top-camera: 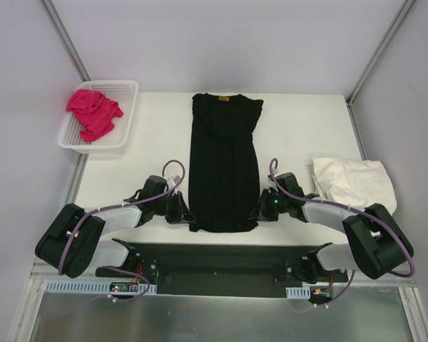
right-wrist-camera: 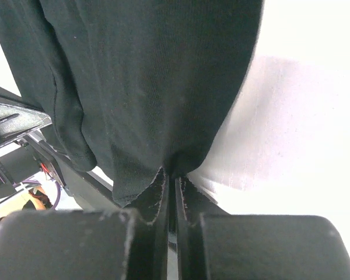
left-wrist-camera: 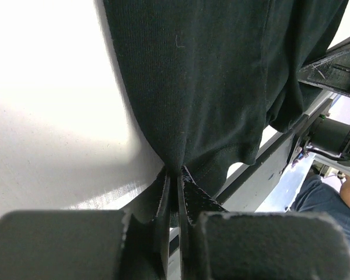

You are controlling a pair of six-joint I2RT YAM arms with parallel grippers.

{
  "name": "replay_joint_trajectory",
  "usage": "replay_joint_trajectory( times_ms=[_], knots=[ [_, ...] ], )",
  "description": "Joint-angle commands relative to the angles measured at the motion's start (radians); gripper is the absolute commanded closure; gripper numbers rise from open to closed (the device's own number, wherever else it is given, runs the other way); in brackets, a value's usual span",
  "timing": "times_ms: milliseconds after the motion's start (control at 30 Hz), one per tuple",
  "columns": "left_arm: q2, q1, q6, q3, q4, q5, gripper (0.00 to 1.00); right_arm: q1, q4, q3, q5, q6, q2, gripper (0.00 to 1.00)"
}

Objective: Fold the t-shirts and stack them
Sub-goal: Grab the bottom of the folded rectangular tshirt with both arms

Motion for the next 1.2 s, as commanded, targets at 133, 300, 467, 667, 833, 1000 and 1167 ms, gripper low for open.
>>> replay_joint_trajectory(
  times_ms=[133,300,467,667,833,1000,1167],
  knots=[
    [0.041,-0.009,0.048,0.016,-0.039,-0.022,1.00,0.004,-0.036,-0.027,0.064,-0.027,0.025,0.99],
    [0.027,-0.009,0.049,0.020,-0.039,-0.017,1.00,0.004,-0.038,-0.027,0.058,-0.026,0.017,0.99],
    [-0.002,-0.009,0.060,0.057,-0.062,-0.003,1.00,0.003,-0.056,-0.016,0.066,-0.026,-0.018,0.99],
    [-0.019,-0.009,0.133,0.169,-0.172,-0.051,1.00,-0.002,-0.121,0.031,0.101,-0.061,-0.038,0.99],
    [0.044,-0.009,0.184,0.278,-0.221,-0.062,1.00,-0.034,-0.122,0.083,0.095,-0.096,-0.002,0.99],
    [0.060,-0.009,0.203,0.325,-0.221,-0.068,1.00,-0.066,-0.127,0.152,0.092,-0.129,0.018,0.99],
    [0.058,-0.009,0.210,0.373,-0.234,-0.077,1.00,-0.092,-0.168,0.241,0.086,-0.165,0.051,1.00]
  ],
)
